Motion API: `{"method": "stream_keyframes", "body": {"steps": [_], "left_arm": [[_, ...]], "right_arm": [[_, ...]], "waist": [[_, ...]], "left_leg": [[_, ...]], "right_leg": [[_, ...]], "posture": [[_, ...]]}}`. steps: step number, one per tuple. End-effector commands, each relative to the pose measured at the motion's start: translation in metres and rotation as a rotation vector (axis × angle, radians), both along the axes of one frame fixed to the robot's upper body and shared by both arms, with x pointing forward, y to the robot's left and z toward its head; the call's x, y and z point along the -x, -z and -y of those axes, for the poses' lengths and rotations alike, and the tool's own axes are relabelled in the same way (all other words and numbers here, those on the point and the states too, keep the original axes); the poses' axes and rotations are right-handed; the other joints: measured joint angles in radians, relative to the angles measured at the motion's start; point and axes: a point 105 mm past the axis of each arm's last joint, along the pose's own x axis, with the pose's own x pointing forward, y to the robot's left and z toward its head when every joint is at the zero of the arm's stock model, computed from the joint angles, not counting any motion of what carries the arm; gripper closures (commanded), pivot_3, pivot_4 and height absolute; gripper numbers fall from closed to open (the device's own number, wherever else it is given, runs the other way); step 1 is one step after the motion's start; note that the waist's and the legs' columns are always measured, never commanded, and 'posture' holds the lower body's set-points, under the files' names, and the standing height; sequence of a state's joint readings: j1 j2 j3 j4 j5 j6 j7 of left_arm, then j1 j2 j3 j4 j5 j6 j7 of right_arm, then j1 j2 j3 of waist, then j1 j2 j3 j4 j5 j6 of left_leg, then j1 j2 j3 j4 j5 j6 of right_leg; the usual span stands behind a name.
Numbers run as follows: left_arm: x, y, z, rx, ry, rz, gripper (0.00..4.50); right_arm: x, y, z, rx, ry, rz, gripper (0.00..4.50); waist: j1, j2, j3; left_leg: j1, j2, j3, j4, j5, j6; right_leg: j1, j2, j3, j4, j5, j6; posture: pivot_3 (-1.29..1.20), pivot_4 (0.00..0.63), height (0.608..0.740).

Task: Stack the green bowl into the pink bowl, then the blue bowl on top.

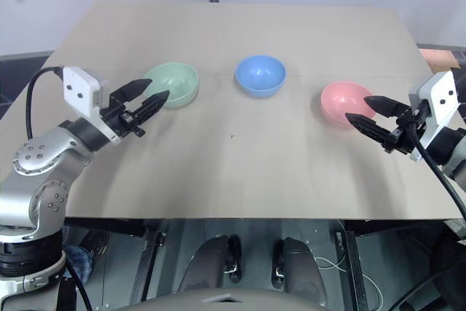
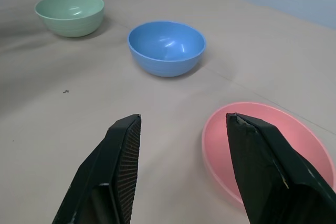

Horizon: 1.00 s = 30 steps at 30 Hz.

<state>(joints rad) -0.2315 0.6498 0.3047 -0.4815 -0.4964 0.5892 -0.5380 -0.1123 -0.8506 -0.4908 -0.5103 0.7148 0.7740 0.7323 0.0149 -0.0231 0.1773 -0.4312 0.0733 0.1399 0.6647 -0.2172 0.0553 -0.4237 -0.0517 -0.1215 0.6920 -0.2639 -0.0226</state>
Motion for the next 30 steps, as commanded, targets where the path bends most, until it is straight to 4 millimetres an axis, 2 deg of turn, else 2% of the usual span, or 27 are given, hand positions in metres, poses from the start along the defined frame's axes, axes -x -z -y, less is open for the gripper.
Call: {"method": "stream_keyframes", "body": {"steps": [1, 21, 22, 23, 25, 26, 27, 30], "left_arm": [[0.0060, -0.0117, 0.0033, -0.022, 0.017, 0.057, 2.18], [0.0065, -0.0116, 0.0083, 0.034, 0.087, 0.052, 2.18], [0.0066, -0.0119, 0.0082, 0.034, 0.088, 0.054, 1.91], [0.0069, -0.0122, 0.0084, 0.036, 0.092, 0.055, 1.54], [0.0074, -0.0120, 0.0093, 0.035, 0.101, 0.055, 0.80], [0.0074, -0.0119, 0.0094, 0.035, 0.102, 0.054, 0.29], [0.0079, -0.0118, 0.0098, 0.035, 0.105, 0.054, 0.06], [0.0089, -0.0123, 0.0103, 0.037, 0.109, 0.057, 0.06]], "right_arm": [[0.0036, -0.0100, 0.0014, 0.019, -0.002, 0.050, 1.66], [0.0072, -0.0051, 0.0035, 0.007, 0.002, 0.032, 1.66], [0.0070, -0.0050, 0.0038, 0.007, 0.003, 0.032, 1.66], [0.0068, -0.0050, 0.0042, 0.006, 0.005, 0.031, 1.40], [0.0076, -0.0043, 0.0032, 0.006, -0.007, 0.023, 0.80], [0.0078, -0.0040, 0.0029, 0.006, -0.011, 0.020, 0.30], [0.0089, -0.0030, 0.0017, 0.007, -0.021, 0.009, 0.05], [0.0073, -0.0025, 0.0019, 0.017, -0.012, 0.015, 0.05]], "waist": [[0.000, 0.000, 0.000], [0.000, 0.000, 0.000], [0.000, 0.000, 0.000], [0.000, 0.000, 0.000], [0.000, 0.000, 0.000], [0.000, 0.000, 0.000], [0.000, 0.000, 0.000], [0.000, 0.000, 0.000]], "left_leg": [[0.000, 0.000, 0.000, 0.000, 0.000, 0.000], [0.000, 0.000, 0.000, 0.000, 0.000, 0.000], [0.000, 0.000, 0.000, 0.000, 0.000, 0.000], [0.000, 0.000, 0.000, 0.000, 0.000, 0.000], [0.000, 0.000, 0.000, 0.000, 0.000, 0.000], [0.000, 0.000, 0.000, 0.000, 0.000, 0.000], [0.000, 0.000, 0.000, 0.000, 0.000, 0.000], [0.000, 0.000, 0.000, 0.000, 0.000, 0.000]], "right_leg": [[0.000, 0.000, 0.000, 0.000, 0.000, 0.000], [0.000, 0.000, 0.000, 0.000, 0.000, 0.000], [0.000, 0.000, 0.000, 0.000, 0.000, 0.000], [0.000, 0.000, 0.000, 0.000, 0.000, 0.000], [0.000, 0.000, 0.000, 0.000, 0.000, 0.000], [0.000, 0.000, 0.000, 0.000, 0.000, 0.000], [0.000, 0.000, 0.000, 0.000, 0.000, 0.000], [0.000, 0.000, 0.000, 0.000, 0.000, 0.000]], "posture": [[0.00, 0.150, 0.740], [0.00, 0.150, 0.740], [0.00, 0.150, 0.740], [0.00, 0.150, 0.740], [0.00, 0.150, 0.740], [0.00, 0.150, 0.740], [0.00, 0.150, 0.740], [0.00, 0.150, 0.740]]}}
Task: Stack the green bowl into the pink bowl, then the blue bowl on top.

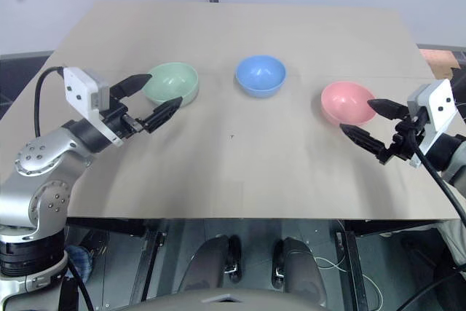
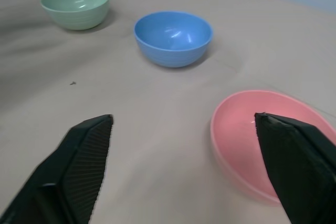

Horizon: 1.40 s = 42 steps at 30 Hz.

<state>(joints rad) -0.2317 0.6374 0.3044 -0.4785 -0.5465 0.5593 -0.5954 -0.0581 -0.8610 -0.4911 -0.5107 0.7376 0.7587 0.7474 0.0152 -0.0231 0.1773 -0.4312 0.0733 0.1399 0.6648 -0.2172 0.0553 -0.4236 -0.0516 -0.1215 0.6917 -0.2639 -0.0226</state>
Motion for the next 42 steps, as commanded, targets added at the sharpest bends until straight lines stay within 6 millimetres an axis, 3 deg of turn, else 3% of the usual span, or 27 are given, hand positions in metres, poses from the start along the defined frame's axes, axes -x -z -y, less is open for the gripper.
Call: {"method": "stream_keyframes", "body": {"steps": [1, 7, 16, 23, 26, 33, 34, 40, 42], "left_arm": [[0.004, -0.011, 0.000, 0.003, 0.015, 0.052, 0.06], [0.015, -0.017, 0.007, 0.028, 0.115, 0.065, 0.06], [0.025, -0.013, 0.016, 0.003, 0.286, 0.000, 0.06], [0.027, -0.009, 0.018, -0.032, 0.321, -0.022, 0.06], [0.027, -0.009, 0.019, -0.034, 0.319, -0.020, 0.00], [0.030, -0.008, 0.017, -0.032, 0.303, -0.022, 0.00], [0.030, -0.008, 0.017, -0.032, 0.303, -0.023, 0.00], [0.031, -0.006, 0.017, -0.032, 0.304, -0.028, 0.00], [0.030, -0.006, 0.016, -0.040, 0.306, -0.029, 0.00]], "right_arm": [[-0.001, -0.012, 0.003, 0.036, 0.024, 0.063, 0.05], [-0.020, 0.005, 0.007, 0.203, 0.084, 0.006, 0.05], [-0.065, 0.027, -0.017, 0.362, 0.048, -0.088, 0.05], [-0.093, 0.059, -0.020, 0.525, 0.029, -0.199, 0.05], [-0.100, 0.066, -0.020, 0.575, 0.005, -0.212, 0.93], [-0.109, 0.064, -0.026, 0.580, -0.027, -0.201, 4.29], [-0.110, 0.065, -0.027, 0.582, -0.030, -0.199, 4.46], [-0.108, 0.059, -0.037, 0.614, -0.082, -0.157, 4.46], [-0.101, 0.048, -0.059, 0.617, -0.158, -0.106, 4.46]], "waist": [[0.000, 0.000, 0.000], [-0.002, 0.000, 0.000], [-0.002, 0.001, 0.000], [-0.001, 0.001, 0.000], [-0.003, 0.001, 0.001], [-0.005, 0.001, 0.001], [-0.005, 0.001, 0.000], [-0.004, 0.001, 0.000], [-0.005, 0.001, 0.001]], "left_leg": [[0.000, 0.000, 0.000, 0.000, 0.000, 0.000], [0.000, 0.000, 0.000, 0.000, 0.000, 0.000], [0.000, 0.000, 0.000, 0.000, 0.000, 0.000], [-0.001, 0.000, 0.000, 0.000, 0.002, -0.004], [-0.001, 0.000, 0.000, 0.000, 0.002, -0.004], [-0.001, 0.000, 0.001, 0.000, 0.003, -0.004], [-0.001, 0.000, 0.001, 0.000, 0.003, -0.004], [-0.001, 0.000, 0.001, 0.000, 0.003, -0.004], [-0.001, 0.000, 0.001, 0.000, 0.003, -0.004]], "right_leg": [[0.000, 0.000, 0.000, 0.000, 0.000, 0.000], [0.000, 0.000, 0.000, 0.000, 0.000, 0.000], [0.000, 0.000, 0.000, 0.000, 0.000, 0.000], [0.000, 0.000, -0.001, -0.002, 0.000, 0.000], [0.000, 0.000, -0.001, -0.002, 0.000, 0.000], [0.000, 0.000, -0.001, -0.002, 0.000, 0.000], [0.000, 0.000, -0.001, -0.002, 0.000, 0.000], [0.000, 0.000, -0.001, -0.002, 0.000, 0.000], [0.000, 0.000, -0.001, -0.002, 0.000, 0.000]], "posture": [[0.00, 0.150, 0.740], [0.00, 0.150, 0.740], [0.00, 0.150, 0.740], [0.00, 0.150, 0.740], [0.00, 0.150, 0.740], [0.00, 0.150, 0.740], [0.00, 0.150, 0.740], [0.00, 0.150, 0.740], [0.00, 0.150, 0.740]]}}
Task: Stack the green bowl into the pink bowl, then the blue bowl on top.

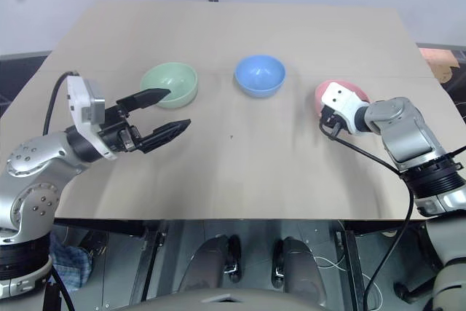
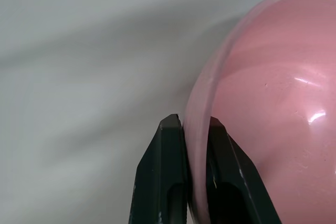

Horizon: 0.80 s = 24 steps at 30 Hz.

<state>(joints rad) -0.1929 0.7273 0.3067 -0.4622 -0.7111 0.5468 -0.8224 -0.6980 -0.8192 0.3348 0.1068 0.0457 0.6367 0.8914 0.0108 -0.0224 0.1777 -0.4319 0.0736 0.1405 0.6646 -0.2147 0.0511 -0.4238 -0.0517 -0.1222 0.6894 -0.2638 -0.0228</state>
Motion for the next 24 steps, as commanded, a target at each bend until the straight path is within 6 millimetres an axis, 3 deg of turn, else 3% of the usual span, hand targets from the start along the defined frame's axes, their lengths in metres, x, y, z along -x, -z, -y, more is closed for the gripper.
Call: {"method": "stream_keyframes", "body": {"steps": [1, 3, 10, 13, 19, 21, 22, 24], "left_arm": [[0.004, -0.011, 0.000, -0.024, 0.013, 0.054, 0.00], [0.003, -0.011, 0.000, -0.029, 0.014, 0.054, 0.00], [0.001, -0.011, 0.002, -0.034, 0.027, 0.051, 0.00], [0.000, -0.011, 0.003, -0.038, 0.033, 0.050, 0.00], [-0.001, -0.011, 0.004, -0.036, 0.035, 0.051, 0.00], [-0.001, -0.011, 0.004, -0.035, 0.032, 0.052, 0.00], [-0.001, -0.011, 0.004, -0.036, 0.031, 0.053, 0.00], [0.000, -0.011, 0.005, -0.035, 0.031, 0.053, 0.00]], "right_arm": [[0.009, -0.028, -0.037, -0.010, -0.158, 0.080, 4.46], [0.025, -0.031, -0.066, -0.006, -0.273, 0.086, 4.46], [0.070, -0.016, -0.135, 0.011, -0.503, 0.050, 4.46], [0.074, -0.009, -0.151, 0.060, -0.556, 0.075, 4.46], [0.074, -0.001, -0.159, 0.125, -0.599, 0.098, 4.46], [0.072, 0.000, -0.157, 0.144, -0.604, 0.103, 3.60], [0.071, 0.000, -0.157, 0.149, -0.605, 0.103, 3.38], [0.070, 0.000, -0.156, 0.151, -0.602, 0.107, 2.32]], "waist": [[-0.004, 0.000, 0.000], [-0.010, 0.001, 0.000], [-0.013, 0.000, 0.000], [-0.014, 0.001, 0.000], [-0.015, 0.001, 0.000], [-0.018, 0.001, 0.000], [-0.019, 0.000, 0.000], [-0.020, 0.000, 0.000]], "left_leg": [[0.000, 0.000, 0.000, 0.000, 0.000, 0.000], [0.000, 0.001, 0.000, -0.001, 0.000, 0.000], [0.000, 0.000, 0.000, -0.001, 0.000, 0.000], [0.000, 0.000, 0.000, -0.001, 0.000, 0.000], [0.000, 0.000, 0.000, -0.001, 0.000, 0.000], [0.000, 0.000, 0.000, -0.001, 0.000, 0.000], [0.000, 0.000, 0.000, -0.001, 0.000, 0.000], [0.000, 0.000, 0.000, -0.001, 0.000, 0.000]], "right_leg": [[0.000, 0.000, 0.000, 0.000, 0.000, 0.000], [0.000, 0.000, 0.000, 0.000, 0.000, 0.000], [0.000, 0.000, 0.000, 0.000, 0.000, 0.000], [0.000, -0.001, 0.000, 0.000, 0.000, 0.000], [0.000, -0.001, -0.001, 0.000, 0.000, 0.000], [0.000, -0.001, -0.001, 0.000, 0.000, 0.000], [0.000, -0.001, -0.001, 0.000, 0.000, 0.000], [0.000, -0.001, -0.001, 0.000, 0.000, 0.000]], "posture": [[0.00, 0.150, 0.740], [0.00, 0.150, 0.740], [0.00, 0.150, 0.740], [0.00, 0.150, 0.740], [0.00, 0.150, 0.740], [0.00, 0.150, 0.740], [0.00, 0.150, 0.740], [0.00, 0.150, 0.740]]}}
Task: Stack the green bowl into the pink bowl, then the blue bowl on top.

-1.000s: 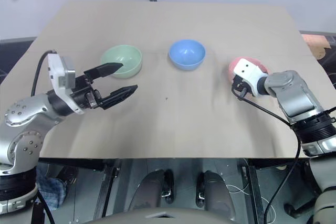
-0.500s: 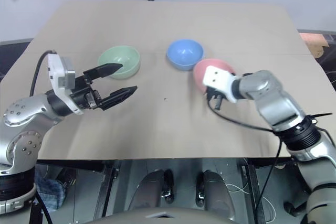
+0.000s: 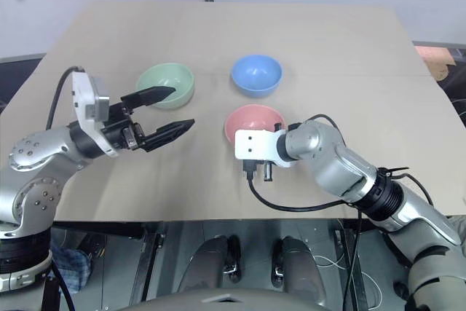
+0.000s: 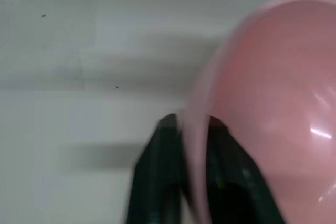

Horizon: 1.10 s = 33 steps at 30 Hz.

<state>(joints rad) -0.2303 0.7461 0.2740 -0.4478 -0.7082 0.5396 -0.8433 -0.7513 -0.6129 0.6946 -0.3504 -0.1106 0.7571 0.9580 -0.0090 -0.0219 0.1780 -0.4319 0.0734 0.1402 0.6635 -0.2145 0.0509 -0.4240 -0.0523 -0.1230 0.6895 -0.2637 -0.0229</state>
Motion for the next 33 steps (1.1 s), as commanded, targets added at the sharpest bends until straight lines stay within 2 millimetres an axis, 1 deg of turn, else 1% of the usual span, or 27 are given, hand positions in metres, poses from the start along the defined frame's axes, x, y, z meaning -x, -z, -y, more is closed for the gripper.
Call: {"method": "stream_keyframes", "body": {"steps": [1, 2, 3, 5, 8, 10, 13, 19, 22, 24, 27, 28, 29, 32, 33], "left_arm": [[0.001, -0.008, -0.002, -0.009, -0.011, 0.043, 0.00], [0.001, -0.008, -0.002, -0.007, -0.012, 0.043, 0.00], [0.001, -0.008, -0.002, -0.006, -0.012, 0.042, 0.00], [0.000, -0.007, -0.002, -0.011, -0.016, 0.045, 0.00], [0.000, -0.007, -0.002, -0.015, -0.021, 0.051, 0.00], [0.000, -0.007, -0.002, -0.014, -0.021, 0.050, 0.00], [0.000, -0.007, -0.003, -0.017, -0.025, 0.052, 0.00], [0.000, -0.010, -0.007, -0.020, -0.036, 0.059, 0.00], [-0.002, -0.011, -0.010, -0.025, -0.048, 0.063, 0.00], [-0.004, -0.011, -0.011, -0.028, -0.051, 0.066, 0.00], [-0.007, -0.012, -0.012, -0.032, -0.048, 0.069, 0.00], [-0.007, -0.012, -0.012, -0.033, -0.048, 0.071, 0.00], [-0.009, -0.012, -0.013, -0.037, -0.049, 0.073, 0.00], [-0.015, -0.011, -0.018, -0.054, -0.074, 0.078, 0.00], [-0.016, -0.011, -0.019, -0.060, -0.082, 0.079, 0.00]], "right_arm": [[-0.005, -0.013, -0.001, 0.001, -0.017, 0.066, 1.89], [-0.006, -0.014, 0.000, 0.005, -0.014, 0.067, 1.27], [-0.006, -0.014, 0.000, 0.010, -0.015, 0.067, 0.91], [-0.004, -0.016, 0.001, 0.005, -0.022, 0.049, 0.91], [0.000, -0.028, 0.003, -0.033, -0.022, 0.018, 0.91], [0.002, -0.036, 0.007, -0.061, -0.012, -0.001, 0.91], [0.007, -0.051, 0.018, -0.118, 0.022, -0.042, 0.91], [0.014, -0.082, 0.051, -0.267, 0.140, -0.093, 0.91], [0.009, -0.103, 0.066, -0.406, 0.207, -0.054, 0.91], [0.004, -0.113, 0.087, -0.482, 0.299, -0.037, 0.91], [0.004, -0.119, 0.118, -0.548, 0.405, -0.038, 0.91], [0.005, -0.120, 0.128, -0.557, 0.432, -0.034, 0.37], [0.007, -0.120, 0.137, -0.560, 0.459, -0.024, 0.10], [0.011, -0.122, 0.157, -0.584, 0.527, 0.002, 0.04], [0.013, -0.122, 0.160, -0.593, 0.536, 0.001, 0.04]], "waist": [[-0.001, 0.000, 0.000], [-0.001, 0.000, 0.000], [-0.001, 0.000, 0.000], [-0.002, 0.000, 0.000], [-0.001, 0.000, 0.000], [-0.001, 0.000, 0.000], [0.000, 0.000, 0.000], [0.000, 0.000, 0.000], [0.000, 0.000, 0.000], [0.001, 0.000, 0.000], [0.007, 0.000, 0.000], [0.008, 0.000, 0.000], [0.010, 0.000, 0.000], [0.016, 0.000, 0.000], [0.015, 0.000, 0.000]], "left_leg": [[0.000, 0.000, 0.000, 0.000, 0.000, 0.000], [0.000, 0.000, 0.000, 0.000, 0.000, 0.000], [0.000, 0.000, 0.000, 0.000, 0.000, 0.000], [0.000, 0.000, 0.000, 0.000, 0.000, 0.000], [0.000, 0.000, 0.000, 0.000, 0.000, 0.000], [0.000, 0.000, 0.000, 0.000, 0.000, 0.000], [0.000, 0.000, 0.000, 0.000, 0.000, 0.000], [0.000, 0.000, 0.000, 0.000, 0.000, 0.000], [0.000, 0.000, -0.001, 0.000, 0.000, 0.000], [0.000, 0.000, 0.000, 0.000, 0.000, 0.000], [0.000, 0.000, -0.001, 0.000, 0.000, 0.000], [-0.001, 0.000, -0.001, -0.001, 0.000, 0.001], [0.000, 0.000, 0.000, -0.001, 0.000, 0.001], [0.000, 0.000, 0.000, -0.001, -0.001, 0.001], [0.000, 0.000, 0.000, -0.001, -0.001, 0.001]], "right_leg": [[0.000, 0.000, 0.000, 0.000, 0.000, 0.000], [0.000, 0.000, 0.000, 0.000, 0.000, 0.000], [0.000, 0.000, 0.000, 0.000, 0.000, 0.000], [0.000, 0.000, 0.000, 0.000, 0.000, 0.000], [0.000, 0.000, 0.000, 0.000, 0.000, 0.000], [0.000, 0.000, 0.000, 0.000, 0.000, 0.000], [0.000, 0.000, 0.000, 0.000, 0.000, 0.000], [0.000, 0.000, 0.000, 0.000, 0.000, 0.000], [0.000, 0.000, 0.000, 0.000, 0.000, 0.000], [0.000, 0.000, 0.000, 0.000, 0.000, 0.000], [0.000, 0.000, 0.000, 0.000, 0.000, 0.000], [0.000, 0.000, 0.000, -0.001, 0.000, 0.000], [0.000, 0.000, 0.000, -0.001, 0.000, 0.000], [0.000, 0.000, 0.000, -0.001, 0.000, 0.000], [0.000, 0.000, 0.000, -0.001, 0.000, 0.000]], "posture": [[0.00, 0.150, 0.740], [0.00, 0.150, 0.740], [0.00, 0.150, 0.740], [0.00, 0.150, 0.740], [0.00, 0.150, 0.740], [0.00, 0.150, 0.740], [0.00, 0.150, 0.740], [0.00, 0.150, 0.740], [0.00, 0.150, 0.740], [0.00, 0.150, 0.740], [0.00, 0.150, 0.740], [0.00, 0.150, 0.740], [0.00, 0.150, 0.740], [0.00, 0.150, 0.740], [0.00, 0.150, 0.740]]}}
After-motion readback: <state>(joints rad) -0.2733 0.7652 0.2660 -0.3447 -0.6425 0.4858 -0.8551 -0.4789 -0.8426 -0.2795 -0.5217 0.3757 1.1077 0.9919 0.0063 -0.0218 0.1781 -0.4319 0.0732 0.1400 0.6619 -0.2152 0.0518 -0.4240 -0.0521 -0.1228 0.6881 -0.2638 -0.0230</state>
